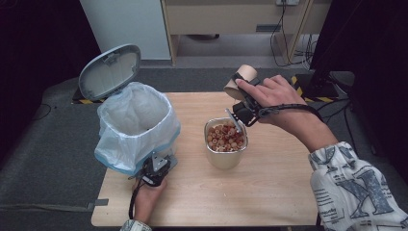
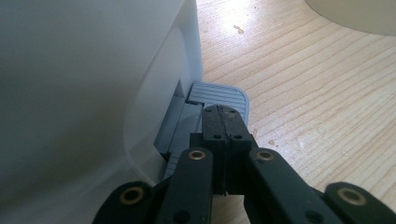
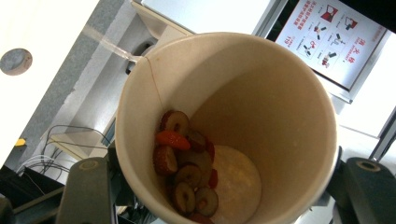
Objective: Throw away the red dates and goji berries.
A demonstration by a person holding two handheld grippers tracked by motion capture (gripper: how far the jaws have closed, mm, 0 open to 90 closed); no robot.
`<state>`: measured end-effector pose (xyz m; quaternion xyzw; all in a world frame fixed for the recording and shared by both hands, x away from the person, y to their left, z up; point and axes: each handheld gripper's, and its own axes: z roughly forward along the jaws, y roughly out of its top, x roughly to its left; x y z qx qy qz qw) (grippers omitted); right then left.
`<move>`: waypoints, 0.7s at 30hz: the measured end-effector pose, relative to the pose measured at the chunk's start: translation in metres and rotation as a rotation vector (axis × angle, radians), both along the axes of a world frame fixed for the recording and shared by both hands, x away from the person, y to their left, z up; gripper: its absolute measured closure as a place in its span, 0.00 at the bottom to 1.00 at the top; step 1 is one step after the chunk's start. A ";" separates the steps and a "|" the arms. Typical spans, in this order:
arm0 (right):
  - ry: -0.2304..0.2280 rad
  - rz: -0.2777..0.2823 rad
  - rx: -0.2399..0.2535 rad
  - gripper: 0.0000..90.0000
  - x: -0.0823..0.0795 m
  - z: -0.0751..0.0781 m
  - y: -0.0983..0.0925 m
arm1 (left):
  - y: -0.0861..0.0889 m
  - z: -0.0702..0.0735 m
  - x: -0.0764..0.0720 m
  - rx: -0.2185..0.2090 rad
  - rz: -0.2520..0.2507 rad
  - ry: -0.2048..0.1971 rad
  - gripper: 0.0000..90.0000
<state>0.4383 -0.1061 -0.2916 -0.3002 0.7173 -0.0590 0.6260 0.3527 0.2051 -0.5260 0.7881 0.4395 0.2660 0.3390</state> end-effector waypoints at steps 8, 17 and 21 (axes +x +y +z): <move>0.014 0.009 -0.133 0.38 0.001 -0.027 0.009 | 0.001 0.000 0.000 0.005 -0.001 0.003 0.99; 0.006 0.008 -0.236 0.38 0.000 -0.051 0.010 | 0.001 0.000 0.000 0.000 0.000 0.004 0.99; 0.031 -0.008 -0.210 0.38 -0.001 -0.051 0.009 | 0.001 0.000 0.000 0.001 0.002 0.004 0.99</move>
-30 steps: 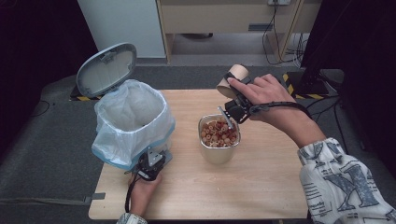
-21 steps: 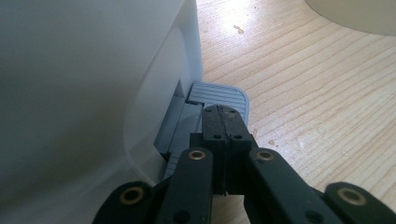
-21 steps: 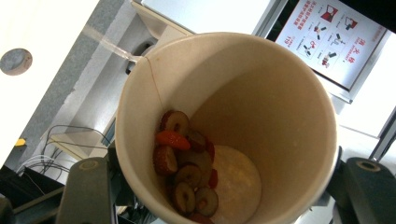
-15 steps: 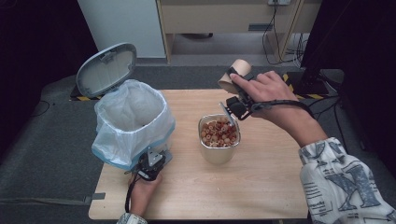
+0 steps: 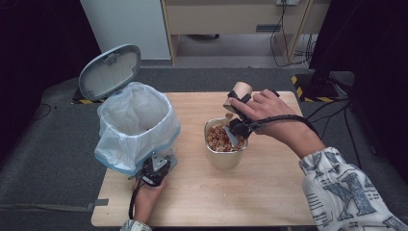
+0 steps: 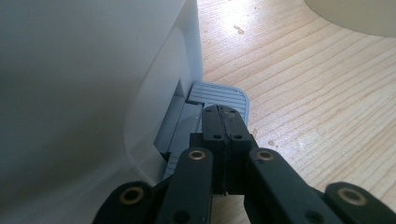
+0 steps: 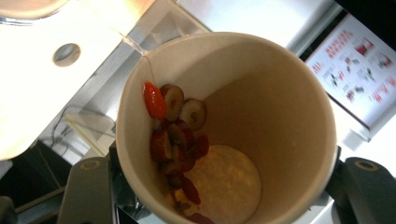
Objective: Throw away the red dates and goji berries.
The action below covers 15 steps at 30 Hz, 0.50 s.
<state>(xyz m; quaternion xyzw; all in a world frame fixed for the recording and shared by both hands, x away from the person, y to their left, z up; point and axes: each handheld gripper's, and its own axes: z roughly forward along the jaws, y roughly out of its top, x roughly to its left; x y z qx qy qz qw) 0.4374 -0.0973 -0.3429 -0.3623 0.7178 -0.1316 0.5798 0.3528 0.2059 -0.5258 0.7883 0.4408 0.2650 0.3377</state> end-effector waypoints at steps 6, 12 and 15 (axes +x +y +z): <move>-0.019 -0.015 0.033 0.38 0.002 0.010 -0.007 | 0.001 0.000 0.000 -0.001 -0.001 0.004 0.99; -0.007 -0.013 0.055 0.37 0.003 0.007 -0.005 | 0.000 0.000 0.000 -0.004 0.001 0.000 0.99; 0.016 -0.010 0.105 0.37 0.003 0.006 -0.006 | 0.001 0.000 0.000 -0.002 -0.003 0.004 0.99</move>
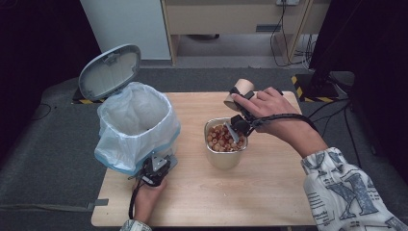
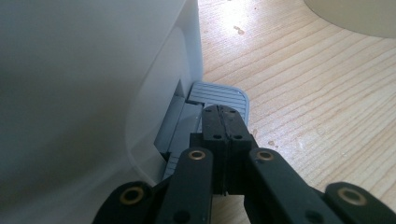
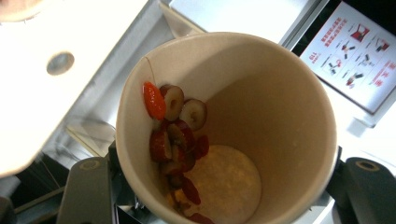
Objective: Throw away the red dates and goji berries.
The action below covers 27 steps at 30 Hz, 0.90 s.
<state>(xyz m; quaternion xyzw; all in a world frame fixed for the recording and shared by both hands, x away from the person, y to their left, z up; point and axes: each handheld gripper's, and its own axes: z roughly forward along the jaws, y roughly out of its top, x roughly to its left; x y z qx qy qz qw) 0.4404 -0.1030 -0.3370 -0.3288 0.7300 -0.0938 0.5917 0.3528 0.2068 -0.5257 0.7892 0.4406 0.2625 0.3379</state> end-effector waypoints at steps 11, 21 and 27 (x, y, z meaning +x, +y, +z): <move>0.081 -0.012 0.146 0.37 0.004 -0.001 -0.007 | -0.001 0.000 0.000 -0.004 0.004 -0.005 0.99; 0.210 -0.093 0.349 0.37 0.017 0.012 -0.022 | 0.000 0.000 0.000 -0.005 0.003 -0.005 0.99; 0.300 -0.133 0.483 0.37 0.026 0.014 -0.034 | 0.000 -0.001 0.000 -0.005 0.003 -0.006 0.99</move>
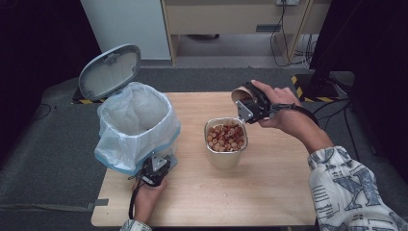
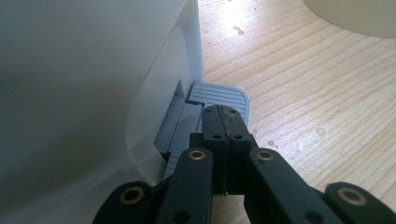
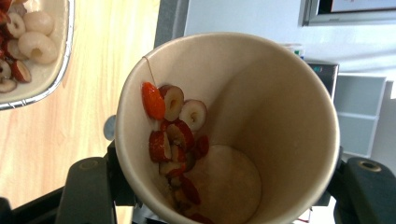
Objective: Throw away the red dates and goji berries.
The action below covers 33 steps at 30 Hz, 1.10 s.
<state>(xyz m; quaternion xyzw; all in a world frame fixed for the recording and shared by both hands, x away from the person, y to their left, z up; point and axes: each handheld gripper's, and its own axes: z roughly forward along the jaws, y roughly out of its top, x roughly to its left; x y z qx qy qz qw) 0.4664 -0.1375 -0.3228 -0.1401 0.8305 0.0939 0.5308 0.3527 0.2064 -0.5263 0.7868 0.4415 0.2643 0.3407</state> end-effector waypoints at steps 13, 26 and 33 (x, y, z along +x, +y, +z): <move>0.078 -0.024 0.112 0.37 0.007 -0.001 -0.016 | 0.000 0.000 0.000 -0.001 0.000 0.000 0.99; 0.145 -0.048 0.220 0.36 0.009 0.001 -0.031 | 0.000 0.000 0.000 -0.004 0.000 0.001 0.99; 0.205 -0.087 0.306 0.36 0.012 0.002 -0.046 | 0.000 0.000 0.000 -0.005 0.001 0.002 0.99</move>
